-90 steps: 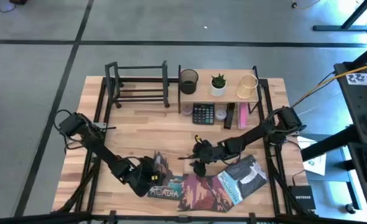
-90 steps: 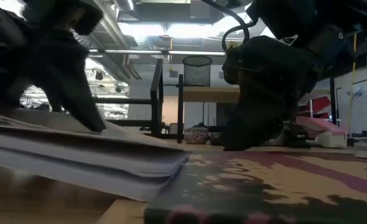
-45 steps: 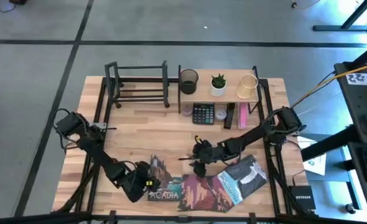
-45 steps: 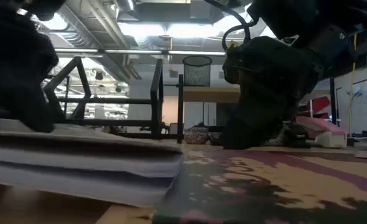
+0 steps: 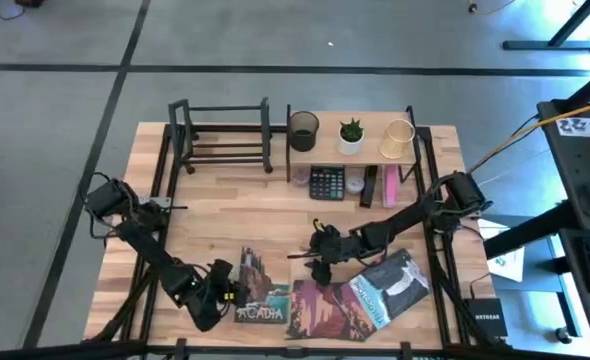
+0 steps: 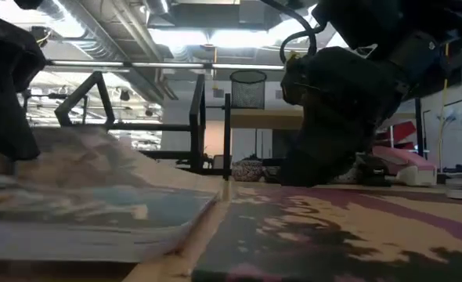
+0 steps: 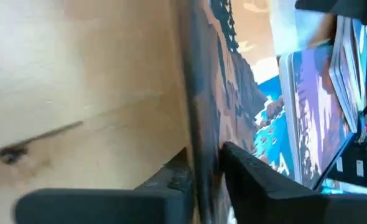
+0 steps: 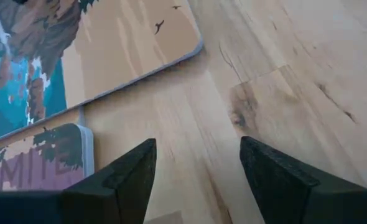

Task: Stock shelves
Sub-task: Put the brown book on the book shelf

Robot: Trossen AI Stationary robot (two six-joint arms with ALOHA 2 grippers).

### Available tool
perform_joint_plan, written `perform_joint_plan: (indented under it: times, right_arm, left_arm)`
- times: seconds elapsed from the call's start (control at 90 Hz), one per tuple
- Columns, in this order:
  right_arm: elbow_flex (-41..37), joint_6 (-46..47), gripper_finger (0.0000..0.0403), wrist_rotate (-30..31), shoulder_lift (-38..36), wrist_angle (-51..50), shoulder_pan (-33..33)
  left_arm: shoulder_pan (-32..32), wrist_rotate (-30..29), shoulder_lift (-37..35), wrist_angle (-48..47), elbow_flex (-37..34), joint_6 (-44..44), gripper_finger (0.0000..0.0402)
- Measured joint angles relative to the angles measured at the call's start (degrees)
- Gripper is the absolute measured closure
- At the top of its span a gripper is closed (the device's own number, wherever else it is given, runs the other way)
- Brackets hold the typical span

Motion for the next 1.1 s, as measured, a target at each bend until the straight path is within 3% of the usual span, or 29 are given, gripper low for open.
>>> perform_joint_plan:
  times: [0.1, 0.189, 0.444, 0.533, 0.633, 0.789, 1.1]
  right_arm:
    - [0.0, -1.1, 0.0185, 0.0, 0.0, 0.0, 0.0]
    - [0.0, -1.5, 0.0185, 0.0, 0.0, -0.1, 0.0]
    - [0.0, -5.4, 0.0185, -0.5, 0.0, -0.2, -0.1]
    - [0.0, -7.2, 0.0185, -0.5, 0.0, -0.2, -0.1]
    - [0.0, -9.1, 0.0185, -0.5, 0.0, -0.2, -0.1]
    - [0.0, -10.2, 0.0185, -0.7, 0.0, -0.1, -0.5]
    - [0.0, -11.3, 0.0185, -0.8, 0.0, -0.1, -0.4]
  left_arm:
    - [0.0, -4.5, -1.9, -1.7, 0.2, 0.2, 0.0394]
    - [0.3, -7.9, -4.6, -9.9, 2.4, -0.1, 0.0397]
    - [6.2, -9.9, -10.6, -55.0, 19.1, -2.9, 0.04]
    - [9.8, -13.0, -10.6, -70.3, 25.3, -2.6, 0.04]
    - [14.5, -19.3, -10.6, -81.4, 29.8, -0.6, 0.04]
    - [25.1, -23.5, -12.9, -82.1, 31.3, 14.4, 0.0401]
    - [48.8, -31.5, -14.8, -82.9, 30.4, 32.2, 0.0401]
